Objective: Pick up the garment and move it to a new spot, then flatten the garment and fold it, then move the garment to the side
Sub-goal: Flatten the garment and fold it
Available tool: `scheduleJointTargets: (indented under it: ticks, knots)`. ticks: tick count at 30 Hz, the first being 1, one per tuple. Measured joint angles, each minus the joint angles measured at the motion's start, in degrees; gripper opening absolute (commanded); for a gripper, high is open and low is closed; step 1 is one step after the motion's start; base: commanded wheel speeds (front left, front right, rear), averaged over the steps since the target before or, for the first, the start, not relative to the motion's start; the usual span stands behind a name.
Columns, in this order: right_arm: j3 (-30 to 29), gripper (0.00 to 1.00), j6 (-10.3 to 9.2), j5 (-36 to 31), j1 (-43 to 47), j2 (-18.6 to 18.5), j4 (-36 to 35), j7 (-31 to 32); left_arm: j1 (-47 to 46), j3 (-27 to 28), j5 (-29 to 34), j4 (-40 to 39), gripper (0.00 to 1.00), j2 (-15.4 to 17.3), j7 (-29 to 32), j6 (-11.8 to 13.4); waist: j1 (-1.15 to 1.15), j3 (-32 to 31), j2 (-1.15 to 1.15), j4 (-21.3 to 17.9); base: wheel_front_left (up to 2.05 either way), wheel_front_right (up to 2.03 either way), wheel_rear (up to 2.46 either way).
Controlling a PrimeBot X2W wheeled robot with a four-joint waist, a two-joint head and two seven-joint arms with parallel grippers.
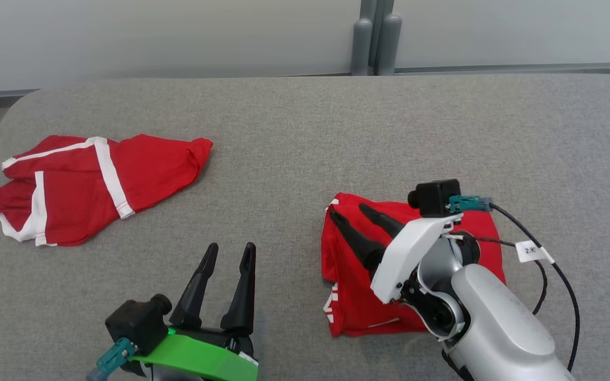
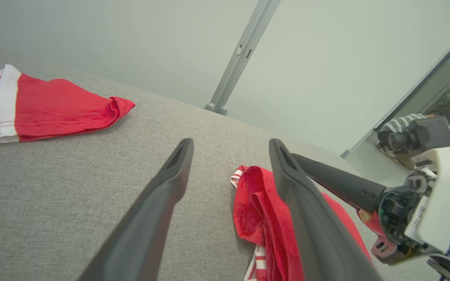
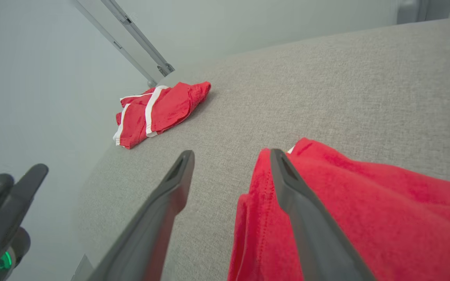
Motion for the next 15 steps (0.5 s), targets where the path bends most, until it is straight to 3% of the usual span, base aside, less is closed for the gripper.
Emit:
scheduleJointTargets:
  ticks: [9, 15]
  knots:
    - [-8.60, 1.00, 0.00, -3.98, 2.26, -1.21, -6.93, -3.39, 0.02, -0.57, 0.10, -0.25, 1.00, 0.11, 0.27, 0.26, 0.00, -0.42, 0.00, -1.03, 0.00, 0.00, 0.00]
    - [-14.71, 1.00, 0.00, -7.25, 6.04, -4.28, -11.13, -4.17, -0.01, -0.89, 0.37, -0.56, 1.00, 0.23, 0.44, 0.53, 0.00, -0.37, 0.00, -1.68, 0.00, 0.00, 0.00]
